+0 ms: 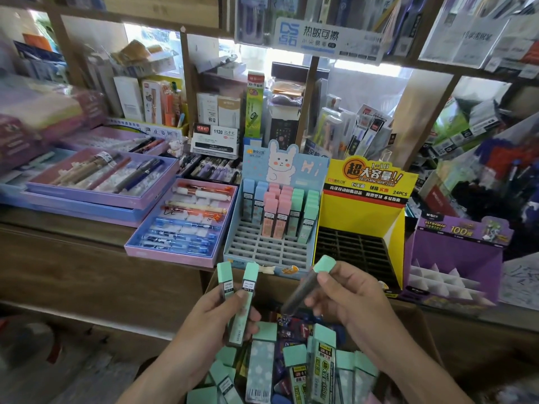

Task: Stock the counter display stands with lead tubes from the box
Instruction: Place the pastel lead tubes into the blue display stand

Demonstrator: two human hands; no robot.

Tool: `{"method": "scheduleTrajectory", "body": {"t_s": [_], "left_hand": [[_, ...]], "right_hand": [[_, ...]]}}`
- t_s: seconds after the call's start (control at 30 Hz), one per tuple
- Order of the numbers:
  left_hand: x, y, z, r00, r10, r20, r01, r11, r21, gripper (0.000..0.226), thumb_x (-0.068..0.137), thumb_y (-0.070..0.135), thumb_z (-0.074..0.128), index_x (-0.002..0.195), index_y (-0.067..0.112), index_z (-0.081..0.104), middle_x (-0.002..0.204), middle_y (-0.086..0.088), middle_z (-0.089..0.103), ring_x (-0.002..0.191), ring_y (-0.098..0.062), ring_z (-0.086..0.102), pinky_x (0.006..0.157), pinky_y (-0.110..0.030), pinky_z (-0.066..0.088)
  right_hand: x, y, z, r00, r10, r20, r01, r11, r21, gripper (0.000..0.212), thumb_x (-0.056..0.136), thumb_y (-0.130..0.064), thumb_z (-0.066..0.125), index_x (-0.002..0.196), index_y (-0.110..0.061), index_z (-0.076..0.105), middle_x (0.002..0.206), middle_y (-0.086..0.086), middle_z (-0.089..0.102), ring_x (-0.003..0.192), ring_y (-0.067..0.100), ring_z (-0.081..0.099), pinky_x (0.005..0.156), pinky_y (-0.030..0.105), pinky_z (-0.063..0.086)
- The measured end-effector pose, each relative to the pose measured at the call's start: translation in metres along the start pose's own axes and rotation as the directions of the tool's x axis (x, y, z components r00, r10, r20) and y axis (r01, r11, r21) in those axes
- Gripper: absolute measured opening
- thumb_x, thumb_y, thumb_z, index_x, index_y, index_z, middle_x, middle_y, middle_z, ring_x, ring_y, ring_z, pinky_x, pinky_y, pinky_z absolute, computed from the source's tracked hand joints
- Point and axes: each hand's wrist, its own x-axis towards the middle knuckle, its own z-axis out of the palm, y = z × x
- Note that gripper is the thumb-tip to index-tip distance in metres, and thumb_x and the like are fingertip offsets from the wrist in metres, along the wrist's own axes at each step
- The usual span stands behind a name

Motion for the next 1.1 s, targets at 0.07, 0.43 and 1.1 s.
{"method": "scheduleTrajectory", "body": {"t_s": [0.07,0.43,1.1], "left_hand": [[0.0,-0.001,-0.001,1.0,-0.009,0.012,0.009,1.0,0.0,0.024,0.104,0.02,0.056,0.116,0.0,0.061,0.083,-0.021,0.069,0.068,-0.027,0.066,0.059,-0.032,0.054],[0.004,-0.006,-0.007,0.999,-0.016,0.03,0.018,0.999,-0.045,0.02,0.103,0.021,0.059,0.113,0.004,0.063,0.083,-0.022,0.068,0.067,-0.028,0.064,0.058,-0.033,0.054],[0.013,-0.007,-0.009,0.999,-0.027,0.018,0.028,0.998,-0.057,0.016,0.101,0.013,0.06,0.111,0.001,0.059,0.078,-0.024,0.068,0.063,-0.031,0.065,0.057,-0.035,0.055]], "right_hand": [[0.002,-0.004,0.002,1.0,-0.01,-0.006,0.01,0.999,-0.049,0.017,0.085,-0.027,0.074,0.099,-0.017,0.078,0.097,0.022,0.074,0.07,0.019,0.066,0.061,0.025,0.055],[0.009,-0.021,0.002,0.993,-0.12,-0.013,0.108,0.927,-0.359,0.022,0.102,-0.016,0.061,0.111,-0.029,0.076,0.099,-0.01,0.078,0.074,0.008,0.062,0.074,0.023,0.057],[0.065,-0.053,0.002,0.885,-0.465,-0.028,0.333,0.673,-0.661,0.019,0.101,-0.014,0.063,0.112,-0.029,0.062,0.087,-0.008,0.072,0.084,0.009,0.072,0.077,0.035,0.06]]}}
